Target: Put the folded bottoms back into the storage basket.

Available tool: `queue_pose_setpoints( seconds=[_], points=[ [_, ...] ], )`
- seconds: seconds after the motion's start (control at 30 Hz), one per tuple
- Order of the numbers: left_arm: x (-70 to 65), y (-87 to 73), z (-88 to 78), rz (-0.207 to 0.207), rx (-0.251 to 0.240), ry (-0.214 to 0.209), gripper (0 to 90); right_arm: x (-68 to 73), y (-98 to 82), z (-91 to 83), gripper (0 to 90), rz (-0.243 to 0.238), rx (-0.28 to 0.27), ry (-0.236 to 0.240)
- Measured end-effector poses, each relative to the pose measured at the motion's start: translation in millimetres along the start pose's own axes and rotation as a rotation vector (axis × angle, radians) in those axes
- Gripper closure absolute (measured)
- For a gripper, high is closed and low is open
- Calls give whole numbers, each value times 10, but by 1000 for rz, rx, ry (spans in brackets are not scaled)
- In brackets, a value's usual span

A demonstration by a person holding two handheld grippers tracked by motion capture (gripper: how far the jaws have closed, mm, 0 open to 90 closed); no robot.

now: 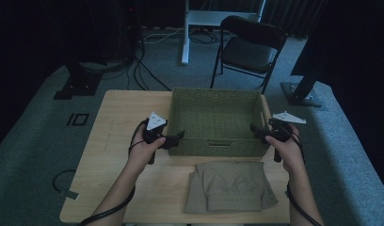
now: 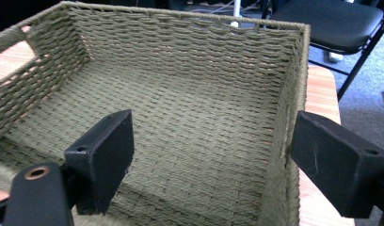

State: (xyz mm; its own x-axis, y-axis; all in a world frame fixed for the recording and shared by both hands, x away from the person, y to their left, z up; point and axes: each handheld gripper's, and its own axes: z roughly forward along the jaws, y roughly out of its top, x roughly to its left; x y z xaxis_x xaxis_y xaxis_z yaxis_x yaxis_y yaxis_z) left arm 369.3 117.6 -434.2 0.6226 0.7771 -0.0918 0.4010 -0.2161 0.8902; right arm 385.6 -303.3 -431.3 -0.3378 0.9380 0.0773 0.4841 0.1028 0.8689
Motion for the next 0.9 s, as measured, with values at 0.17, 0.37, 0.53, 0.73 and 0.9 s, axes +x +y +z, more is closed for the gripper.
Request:
queue_pose_setpoints(
  seconds=[0.17,0.37,0.53,0.73,0.9],
  points=[
    [-43,-46,-54,21,8,-5,176,51,-21,-83,137,-7,-16,12],
    [-125,-95,-122,10,-19,-41,177,113,-82,-184,135,-16,-33,34],
    [-218,-161,-127,58,0,-43,176,141,-150,-271,133,-28,-37,40],
    [-363,-263,-119,74,19,-78,176,192,-250,-362,134,-43,-40,68],
    [-489,-325,-105,86,26,-109,176,220,-344,-437,134,-45,-50,69]
  ],
)
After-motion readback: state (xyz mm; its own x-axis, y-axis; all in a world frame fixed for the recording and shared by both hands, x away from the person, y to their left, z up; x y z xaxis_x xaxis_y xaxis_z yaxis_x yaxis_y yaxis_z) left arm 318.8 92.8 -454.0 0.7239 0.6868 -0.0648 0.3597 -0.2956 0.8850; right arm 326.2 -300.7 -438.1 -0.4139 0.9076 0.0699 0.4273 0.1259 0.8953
